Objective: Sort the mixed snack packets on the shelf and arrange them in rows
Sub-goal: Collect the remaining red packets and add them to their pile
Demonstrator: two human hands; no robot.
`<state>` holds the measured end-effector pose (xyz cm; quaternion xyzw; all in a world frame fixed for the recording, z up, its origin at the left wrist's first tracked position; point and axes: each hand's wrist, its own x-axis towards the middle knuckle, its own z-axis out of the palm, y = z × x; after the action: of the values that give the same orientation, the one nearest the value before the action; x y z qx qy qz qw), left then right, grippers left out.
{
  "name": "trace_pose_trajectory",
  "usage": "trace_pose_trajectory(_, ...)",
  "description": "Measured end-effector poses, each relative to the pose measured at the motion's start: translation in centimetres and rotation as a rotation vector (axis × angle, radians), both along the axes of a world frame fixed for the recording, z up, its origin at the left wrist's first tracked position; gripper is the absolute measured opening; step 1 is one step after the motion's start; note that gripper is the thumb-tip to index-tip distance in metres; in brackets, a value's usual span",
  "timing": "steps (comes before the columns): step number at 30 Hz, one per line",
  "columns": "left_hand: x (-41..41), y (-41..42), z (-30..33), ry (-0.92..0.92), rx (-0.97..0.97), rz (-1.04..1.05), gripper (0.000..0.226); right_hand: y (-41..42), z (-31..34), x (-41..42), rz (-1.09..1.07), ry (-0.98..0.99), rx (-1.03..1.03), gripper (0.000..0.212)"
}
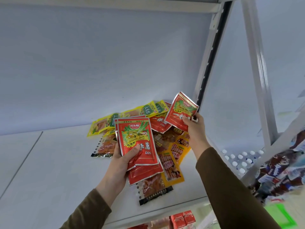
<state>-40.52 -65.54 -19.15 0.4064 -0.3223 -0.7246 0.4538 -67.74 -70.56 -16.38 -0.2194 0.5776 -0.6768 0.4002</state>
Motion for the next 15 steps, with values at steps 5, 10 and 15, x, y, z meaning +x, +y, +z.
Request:
trace_pose_trajectory(5,-0.1,0.0,0.0,-0.01,0.011,0.003,0.071,1.0,-0.3,0.3,-0.013,-0.043,-0.05,0.054)
trace_pose_trajectory(10,0.0,0.2,0.0,0.003,0.02,0.011,0.066,1.5,-0.3,-0.6,0.011,0.083,-0.073,0.051)
trace_pose_trajectory(15,0.0,0.4,0.2,0.019,0.018,0.008,0.068,2.4,-0.6,-0.3,-0.066,0.453,0.011,0.049)
